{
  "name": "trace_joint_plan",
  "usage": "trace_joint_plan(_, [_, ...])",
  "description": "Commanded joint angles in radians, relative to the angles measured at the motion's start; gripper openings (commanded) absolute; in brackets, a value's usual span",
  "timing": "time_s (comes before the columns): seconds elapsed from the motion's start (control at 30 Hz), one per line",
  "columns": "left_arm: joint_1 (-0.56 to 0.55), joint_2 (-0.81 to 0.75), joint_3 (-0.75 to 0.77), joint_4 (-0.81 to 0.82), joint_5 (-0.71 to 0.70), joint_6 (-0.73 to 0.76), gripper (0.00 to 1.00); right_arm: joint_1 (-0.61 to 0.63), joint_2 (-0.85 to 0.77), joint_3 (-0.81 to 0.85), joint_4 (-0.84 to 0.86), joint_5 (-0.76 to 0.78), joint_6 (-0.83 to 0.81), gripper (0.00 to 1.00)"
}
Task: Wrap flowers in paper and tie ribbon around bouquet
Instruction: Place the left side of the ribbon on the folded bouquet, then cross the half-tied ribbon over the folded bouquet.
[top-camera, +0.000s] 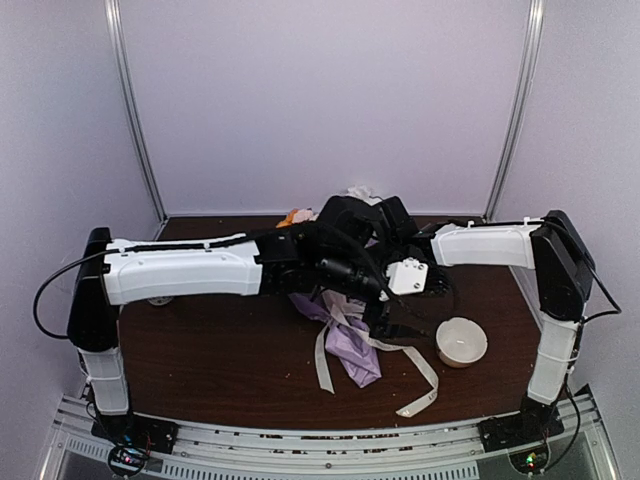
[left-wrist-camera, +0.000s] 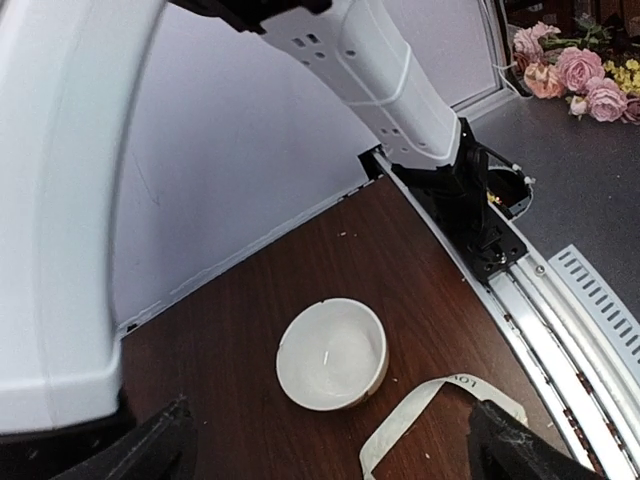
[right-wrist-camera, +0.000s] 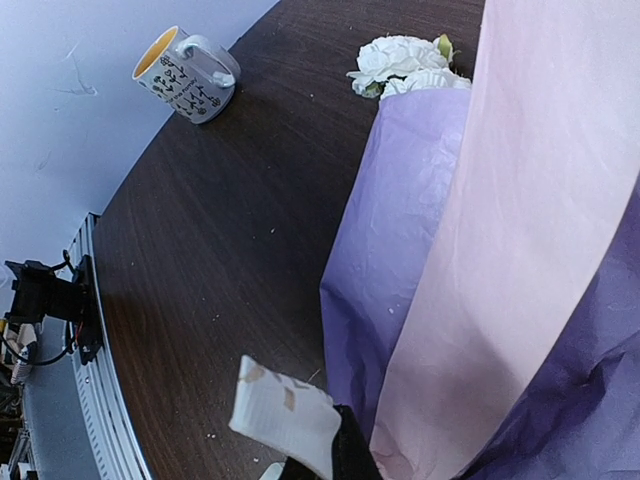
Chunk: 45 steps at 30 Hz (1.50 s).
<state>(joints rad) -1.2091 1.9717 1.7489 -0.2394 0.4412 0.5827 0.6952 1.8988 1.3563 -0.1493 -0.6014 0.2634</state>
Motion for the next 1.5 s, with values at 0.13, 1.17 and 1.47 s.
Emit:
trace_joint_plan(0.13, [0.295, -0.401, -0.483, 0.546, 0.162, -0.394, 0.45, -0.002, -0.051, 0.011, -0.003, -0.027, -0.034, 0.00])
trace_joint_plan(1.17, [0.556, -0.168, -0.532, 0.399, 0.289, -0.298, 0.28, 0.029, -0.078, -0.029, -0.061, -0.114, -0.185, 0.00])
trace_joint_plan(1.47, [0.557, -0.182, -0.584, 0.467, 0.352, -0.382, 0.00, 0.025, -0.112, -0.051, -0.077, -0.034, -0.170, 0.15])
